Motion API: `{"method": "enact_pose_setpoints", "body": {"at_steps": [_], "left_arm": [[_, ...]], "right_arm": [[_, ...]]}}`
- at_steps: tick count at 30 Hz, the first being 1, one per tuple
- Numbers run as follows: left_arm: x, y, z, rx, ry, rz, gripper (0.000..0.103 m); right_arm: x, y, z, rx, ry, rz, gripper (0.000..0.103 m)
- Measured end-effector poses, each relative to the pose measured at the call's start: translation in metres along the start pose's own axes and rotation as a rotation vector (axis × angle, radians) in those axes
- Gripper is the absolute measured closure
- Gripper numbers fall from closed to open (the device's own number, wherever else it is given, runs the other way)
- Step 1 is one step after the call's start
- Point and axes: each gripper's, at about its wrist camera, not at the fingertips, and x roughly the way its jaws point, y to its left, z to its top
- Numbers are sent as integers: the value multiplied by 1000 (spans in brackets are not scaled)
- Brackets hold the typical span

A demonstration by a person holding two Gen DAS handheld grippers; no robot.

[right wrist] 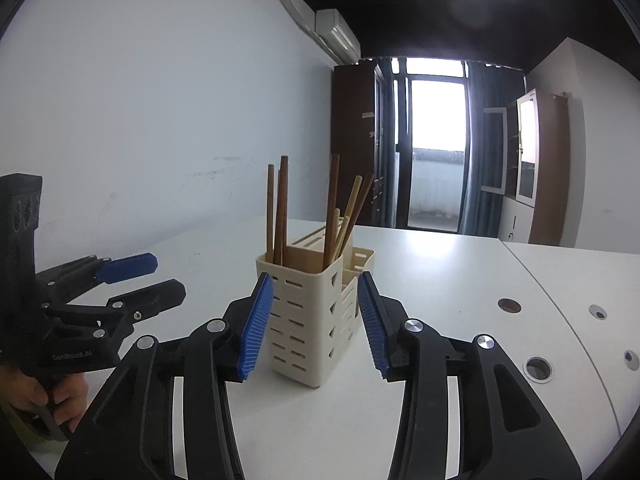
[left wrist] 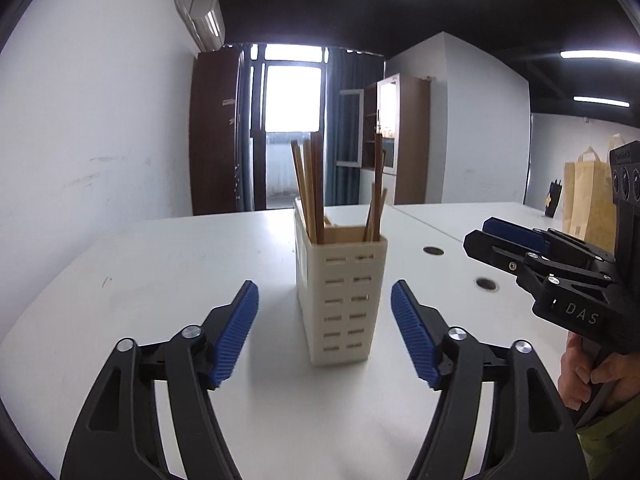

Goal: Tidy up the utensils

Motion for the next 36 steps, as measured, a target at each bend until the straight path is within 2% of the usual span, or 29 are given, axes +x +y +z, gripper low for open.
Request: {"method": "enact_pose_setpoints", "body": {"at_steps": [8,17,21,28,36], "left_arm": [[-14,3,-19,-24,40,21,20],[-22,31,-40,-97,111,45,10],[-26,36,-50,-95,124,62,6],[-30,36,-59,-107,149,45,6],[-35,25,-59,-48,136,58,6]], "right_arm": [[-6,-1,-28,20,34,8,52],[-15,0,-53,59,46,26,40],[-17,0,-60,64,59,34,32],[-19,1,-73,70,88,53,21],[-17,0,-84,60,111,41,9]]}}
